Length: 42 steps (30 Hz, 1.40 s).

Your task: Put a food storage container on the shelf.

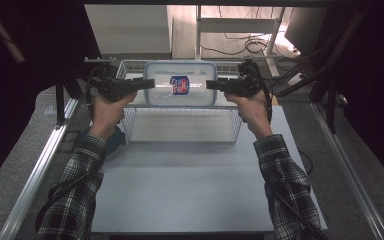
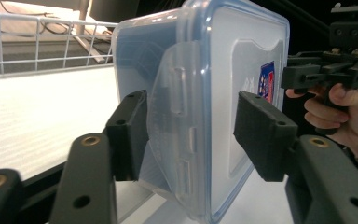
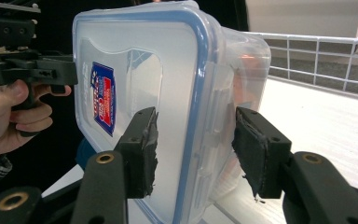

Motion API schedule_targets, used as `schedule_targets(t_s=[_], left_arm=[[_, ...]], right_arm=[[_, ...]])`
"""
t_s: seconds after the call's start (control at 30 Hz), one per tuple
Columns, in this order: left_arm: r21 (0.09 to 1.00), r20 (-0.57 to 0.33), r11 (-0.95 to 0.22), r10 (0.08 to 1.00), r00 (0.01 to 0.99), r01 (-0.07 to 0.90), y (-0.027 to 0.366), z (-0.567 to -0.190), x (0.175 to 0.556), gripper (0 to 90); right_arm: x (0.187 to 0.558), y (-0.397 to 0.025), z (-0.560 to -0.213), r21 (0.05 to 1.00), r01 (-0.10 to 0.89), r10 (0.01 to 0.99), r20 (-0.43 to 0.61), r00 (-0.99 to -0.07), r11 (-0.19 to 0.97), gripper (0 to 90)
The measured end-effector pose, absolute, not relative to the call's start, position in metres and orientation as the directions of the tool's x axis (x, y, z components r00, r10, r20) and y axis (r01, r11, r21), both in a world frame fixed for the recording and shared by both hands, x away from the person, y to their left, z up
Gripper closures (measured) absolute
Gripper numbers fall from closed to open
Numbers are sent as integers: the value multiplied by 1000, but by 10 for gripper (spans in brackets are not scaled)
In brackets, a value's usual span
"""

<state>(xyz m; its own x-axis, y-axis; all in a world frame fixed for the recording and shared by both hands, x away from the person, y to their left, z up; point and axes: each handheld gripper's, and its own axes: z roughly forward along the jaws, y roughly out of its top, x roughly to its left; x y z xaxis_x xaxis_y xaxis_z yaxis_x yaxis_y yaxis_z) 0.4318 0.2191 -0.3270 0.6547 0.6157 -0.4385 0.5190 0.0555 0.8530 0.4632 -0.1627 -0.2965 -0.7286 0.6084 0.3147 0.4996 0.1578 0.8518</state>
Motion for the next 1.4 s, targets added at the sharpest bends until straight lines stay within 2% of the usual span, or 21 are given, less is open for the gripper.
schedule_targets(t_s=[0.07,0.2,0.27,0.43,0.6,0.7,0.87,1.07,1.4], left_arm=[[857,-429,49,618,659,512,217,-327,431,398],[865,-376,-1,662,649,502,211,-326,432,385],[860,-380,-2,666,641,511,212,-328,434,354],[858,-387,11,672,632,514,216,-330,438,336],[873,-277,-42,776,566,485,212,-324,435,291],[877,-248,-70,782,572,475,209,-324,432,303],[874,-287,-38,763,579,484,206,-324,433,429],[868,-323,3,763,560,497,203,-325,435,437],[872,-322,8,762,561,489,202,-326,434,438]], right_arm=[[463,-162,-297,852,499,621,307,-721,158,481],[463,-156,-301,846,494,650,262,-713,202,467],[464,-152,-304,840,496,667,242,-705,220,448],[466,-154,-309,833,518,660,280,-697,195,470],[464,-154,-308,836,521,665,291,-688,173,472],[462,-155,-305,856,486,689,247,-681,173,525],[461,-153,-302,863,474,700,231,-676,173,544],[461,-153,-301,868,466,714,217,-665,170,544],[461,-154,-301,870,462,723,207,-659,172,518]])
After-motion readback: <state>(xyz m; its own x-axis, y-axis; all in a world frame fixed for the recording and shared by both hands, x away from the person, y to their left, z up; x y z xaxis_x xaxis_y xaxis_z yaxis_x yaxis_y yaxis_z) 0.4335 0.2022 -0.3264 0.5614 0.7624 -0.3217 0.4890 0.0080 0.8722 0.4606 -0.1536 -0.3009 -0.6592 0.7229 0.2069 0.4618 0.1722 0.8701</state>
